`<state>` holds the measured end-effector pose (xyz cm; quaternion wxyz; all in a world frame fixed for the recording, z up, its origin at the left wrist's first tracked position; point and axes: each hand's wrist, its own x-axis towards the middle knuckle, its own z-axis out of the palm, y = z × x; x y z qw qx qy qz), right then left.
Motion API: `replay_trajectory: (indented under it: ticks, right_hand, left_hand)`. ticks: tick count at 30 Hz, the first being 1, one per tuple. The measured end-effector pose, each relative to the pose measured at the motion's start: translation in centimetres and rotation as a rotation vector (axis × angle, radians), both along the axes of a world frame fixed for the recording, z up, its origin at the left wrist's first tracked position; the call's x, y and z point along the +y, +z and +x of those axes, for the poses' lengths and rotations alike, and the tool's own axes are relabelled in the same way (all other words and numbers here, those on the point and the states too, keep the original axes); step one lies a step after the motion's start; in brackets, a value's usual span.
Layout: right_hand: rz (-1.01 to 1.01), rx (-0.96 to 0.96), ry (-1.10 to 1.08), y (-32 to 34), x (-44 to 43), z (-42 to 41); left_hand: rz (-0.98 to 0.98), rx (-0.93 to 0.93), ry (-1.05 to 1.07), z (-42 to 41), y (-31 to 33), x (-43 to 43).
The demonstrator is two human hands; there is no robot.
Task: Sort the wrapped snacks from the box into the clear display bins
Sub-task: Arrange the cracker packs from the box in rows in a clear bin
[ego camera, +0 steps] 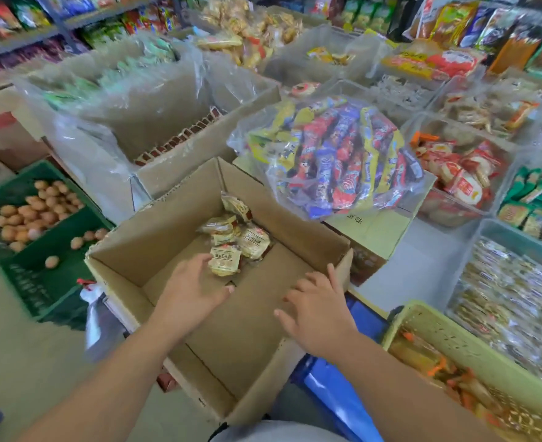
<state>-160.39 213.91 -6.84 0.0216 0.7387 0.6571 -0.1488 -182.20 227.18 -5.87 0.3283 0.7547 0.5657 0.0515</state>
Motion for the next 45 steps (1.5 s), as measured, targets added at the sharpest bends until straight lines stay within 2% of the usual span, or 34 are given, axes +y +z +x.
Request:
replay_trajectory:
  ticks: [3, 5, 8, 10, 18, 23, 27, 34, 42, 45]
  right_hand:
    - [-0.012, -0.050, -0.035, -0.1, 0.0, -0.4]
    - [-0.019, -0.052, -0.061, 0.0, -0.1, -0.6]
    - [-0.044, -0.047, -0.095, 0.1, -0.1, -0.7]
    - [-0.055, -0.034, -0.115, -0.1, 0.0, -0.7]
    - [-0.030, -0.003, -0.162, -0.5, 0.5, -0.8]
    - [-0.022, 0.025, -0.181, -0.3, 0.6, -0.8]
    - [-0.030, 0.042, -0.179, -0.1, 0.7, -0.8]
    - [-0.025, 0.037, -0.164, -0.3, 0.5, -0.6]
    - [0.013, 0.065, -0.098, -0.3, 0.2, -0.1]
    - [0.047, 0.155, -0.094, 0.2, 0.1, 0.2]
  left_hand:
    - [-0.133, -0.034, 0.083, 1.8, -1.7, 5.9]
    - [-0.291, -0.154, 0.281, 3.7, -3.2, 8.9]
    - [-0.572, -0.459, 0.697, 5.9, -6.1, 12.2]
    - [-0.710, -0.576, 0.856, 6.5, -7.7, 13.7]
    - [-0.944, -0.363, 0.773, 8.8, -9.6, 16.3]
    - [-1.077, -0.411, 0.811, 9.8, -10.1, 16.6]
    - [-1.060, -0.459, 0.871, 9.4, -10.6, 16.0]
    - [-1.081, -0.513, 0.830, 8.8, -10.2, 13.8]
    - [-1.055, -0.539, 0.822, 7.3, -7.1, 9.7]
    - [-0.987, -0.580, 0.790, 6.8, -4.9, 7.8]
